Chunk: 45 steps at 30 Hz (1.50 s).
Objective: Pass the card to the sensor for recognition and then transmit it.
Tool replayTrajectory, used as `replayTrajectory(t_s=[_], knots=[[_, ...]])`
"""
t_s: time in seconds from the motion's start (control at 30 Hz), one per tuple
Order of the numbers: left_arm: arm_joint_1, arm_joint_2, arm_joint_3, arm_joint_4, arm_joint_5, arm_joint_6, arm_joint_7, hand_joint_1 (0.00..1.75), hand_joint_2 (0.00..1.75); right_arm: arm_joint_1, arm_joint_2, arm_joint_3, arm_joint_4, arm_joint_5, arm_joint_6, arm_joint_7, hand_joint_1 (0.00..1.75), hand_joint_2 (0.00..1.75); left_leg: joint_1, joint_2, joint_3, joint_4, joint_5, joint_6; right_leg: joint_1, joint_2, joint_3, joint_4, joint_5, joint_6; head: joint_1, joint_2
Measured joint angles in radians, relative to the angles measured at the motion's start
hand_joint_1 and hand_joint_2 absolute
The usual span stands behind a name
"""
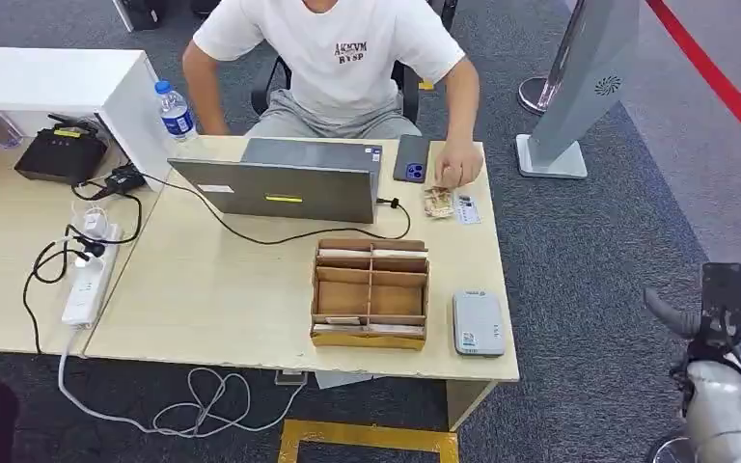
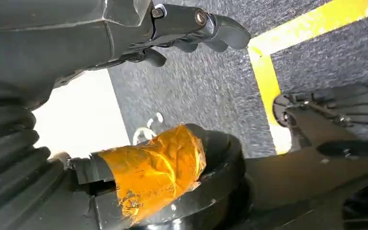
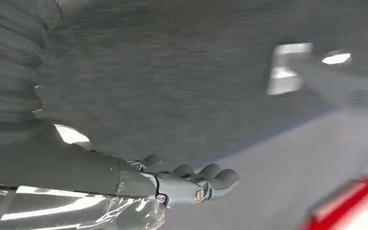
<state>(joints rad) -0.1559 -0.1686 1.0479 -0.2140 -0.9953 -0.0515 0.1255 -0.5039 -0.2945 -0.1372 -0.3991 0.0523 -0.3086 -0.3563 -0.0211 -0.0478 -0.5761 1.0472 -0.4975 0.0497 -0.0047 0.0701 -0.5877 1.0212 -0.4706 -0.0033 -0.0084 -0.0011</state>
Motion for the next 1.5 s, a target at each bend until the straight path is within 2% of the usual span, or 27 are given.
replayTrajectory(t_s=[0.1,0.3,0.43,0.6,0.63,0.8,0.83,1.0,1.13,1.17,1.5], knots=[[0.002,-0.005,0.021,0.000,0.012,0.025,0.002,0.00,1.75,0.109,0.025,-0.038,0.037,-0.008,-0.005,0.039,0.00,1.75,0.001,-0.001,-0.001,-0.001,0.000,0.000,0.001,-0.001,0.000,0.000,0.000,0.000,0.000,0.000],[0.003,-0.018,0.040,0.000,0.021,0.068,0.003,0.00,1.75,0.276,0.110,-0.093,0.107,-0.005,-0.024,0.155,0.00,1.75,0.001,0.000,0.000,-0.002,0.000,0.000,0.001,-0.001,-0.001,0.000,-0.001,-0.001,-0.001,0.000],[0.004,-0.026,0.044,0.000,0.021,0.089,0.019,0.00,1.75,0.352,0.166,-0.094,0.140,0.068,-0.092,0.252,0.00,1.75,0.001,0.000,0.000,-0.002,0.000,0.000,0.001,0.000,-0.001,0.000,-0.001,-0.002,0.000,0.000],[0.005,-0.035,0.045,0.000,0.019,0.098,0.023,0.00,1.75,0.408,0.216,-0.073,0.175,0.127,-0.112,0.346,0.00,1.75,0.001,0.001,0.000,-0.003,0.000,-0.001,0.001,0.000,-0.001,0.001,-0.001,-0.002,0.000,0.000],[0.005,-0.035,0.045,0.000,0.019,0.098,0.023,0.00,1.75,0.417,0.226,-0.070,0.180,0.134,-0.113,0.356,0.00,0.00,0.001,0.001,0.000,-0.003,0.000,-0.001,0.001,0.000,-0.001,0.001,-0.001,-0.002,0.000,0.000],[0.007,-0.036,0.047,0.000,0.026,0.097,0.016,0.00,1.75,0.447,0.269,-0.052,0.195,0.138,-0.075,0.343,0.00,0.00,0.001,0.002,0.000,-0.002,0.000,-0.001,0.001,0.000,-0.001,0.001,-0.001,-0.002,0.000,0.000],[0.007,-0.036,0.048,0.000,0.026,0.097,0.016,0.00,1.75,0.450,0.277,-0.050,0.197,0.144,-0.070,0.343,0.00,1.75,0.001,0.002,0.000,-0.002,0.000,-0.001,0.001,0.000,-0.001,0.001,-0.001,-0.002,-0.001,0.000],[0.014,-0.036,0.041,0.000,0.026,0.139,0.011,0.00,1.75,0.457,0.307,-0.027,0.205,0.151,-0.074,0.388,0.00,1.75,0.001,0.002,0.001,-0.002,0.000,-0.001,0.001,0.000,-0.001,0.001,-0.001,-0.002,0.000,0.000],[0.044,-0.021,-0.034,-0.001,0.103,0.148,-0.003,0.00,1.75,0.475,0.314,-0.008,0.203,0.126,-0.055,0.398,0.00,1.75,0.001,0.002,0.000,-0.002,0.000,-0.001,0.001,0.001,-0.001,0.000,-0.001,-0.002,-0.001,0.000],[0.050,-0.016,-0.055,-0.002,0.127,0.148,-0.007,0.00,1.75,0.479,0.315,-0.003,0.203,0.126,-0.046,0.398,0.00,0.00,0.001,0.002,0.000,-0.002,0.000,-0.001,0.001,0.001,-0.001,0.000,-0.001,-0.002,0.000,0.000],[0.118,0.034,-0.303,-0.037,0.369,0.123,-0.040,0.00,1.75,0.524,0.316,0.031,0.163,0.073,0.052,0.389,0.00,0.00,0.001,0.002,0.001,-0.003,0.000,-0.001,0.001,0.001,-0.001,0.000,-0.001,-0.002,0.000,0.000]])
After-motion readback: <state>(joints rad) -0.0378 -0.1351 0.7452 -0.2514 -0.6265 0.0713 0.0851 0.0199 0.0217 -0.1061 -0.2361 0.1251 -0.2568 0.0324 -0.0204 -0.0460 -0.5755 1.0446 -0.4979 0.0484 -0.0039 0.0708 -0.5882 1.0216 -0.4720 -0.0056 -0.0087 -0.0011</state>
